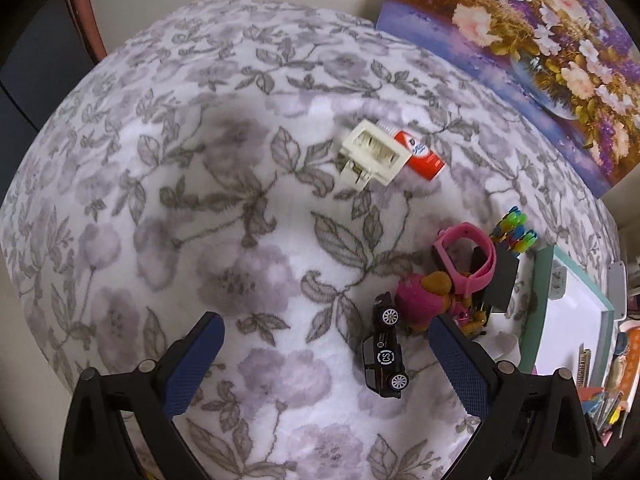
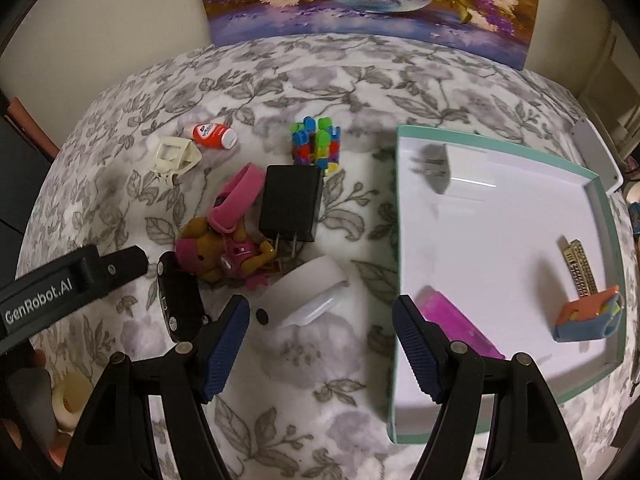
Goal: Organize rigid objects
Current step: 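Grasp the white watch band with the right gripper while the left gripper grasps the black toy car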
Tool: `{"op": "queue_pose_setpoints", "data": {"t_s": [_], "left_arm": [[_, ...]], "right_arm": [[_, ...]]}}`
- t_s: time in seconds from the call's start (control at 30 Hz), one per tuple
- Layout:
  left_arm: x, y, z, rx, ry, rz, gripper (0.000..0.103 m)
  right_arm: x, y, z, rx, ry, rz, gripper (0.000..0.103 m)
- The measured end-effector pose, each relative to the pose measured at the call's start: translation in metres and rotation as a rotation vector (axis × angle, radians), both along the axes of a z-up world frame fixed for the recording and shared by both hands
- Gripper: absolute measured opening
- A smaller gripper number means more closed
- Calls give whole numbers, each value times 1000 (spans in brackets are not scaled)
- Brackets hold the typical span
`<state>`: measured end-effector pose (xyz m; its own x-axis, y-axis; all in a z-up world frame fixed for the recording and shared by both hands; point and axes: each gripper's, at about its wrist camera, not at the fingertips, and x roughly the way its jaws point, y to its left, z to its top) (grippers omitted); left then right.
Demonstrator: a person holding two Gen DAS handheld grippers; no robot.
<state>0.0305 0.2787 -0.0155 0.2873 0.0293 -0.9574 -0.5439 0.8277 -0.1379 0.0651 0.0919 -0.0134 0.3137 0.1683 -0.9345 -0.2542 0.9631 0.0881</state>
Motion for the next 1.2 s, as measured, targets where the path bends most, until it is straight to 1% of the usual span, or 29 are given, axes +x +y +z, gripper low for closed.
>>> {"op": "queue_pose_setpoints", "data": {"t_s": [0.13, 0.2, 0.43, 0.57, 0.73, 0.8, 0.87, 0.93, 1.03, 1.2], "left_arm": [[2, 0, -9, -36, 17, 3, 103], [3, 1, -12, -41, 24, 7, 103], [4, 1, -20, -80, 39, 11, 103], [4, 2, -22, -90, 45, 16, 103], [3, 3, -23, -93, 46, 17, 103], [2, 3, -24, -99, 48, 18, 103], [2, 3, -24, -102, 49, 19, 103], [3, 3, -25, -105, 50, 18, 103], [3, 2, -26, -113, 51, 19, 103], [6, -1, -27, -123, 55, 11, 103]], "right_arm": [[4, 3, -7, -7, 7, 2, 75], [7, 3, -10, -4, 13, 0, 75], [12, 5, -17, 44, 32, 2, 75], [15, 6, -22, 71, 53, 1, 75], [15, 9, -28, 69, 73, 0, 74], [15, 8, -31, 75, 87, -2, 71], [15, 7, -32, 76, 98, -4, 62], [15, 5, -34, 75, 110, -10, 58], [15, 2, -35, 93, 121, -23, 58], [14, -1, -34, 85, 123, -23, 57]]}}
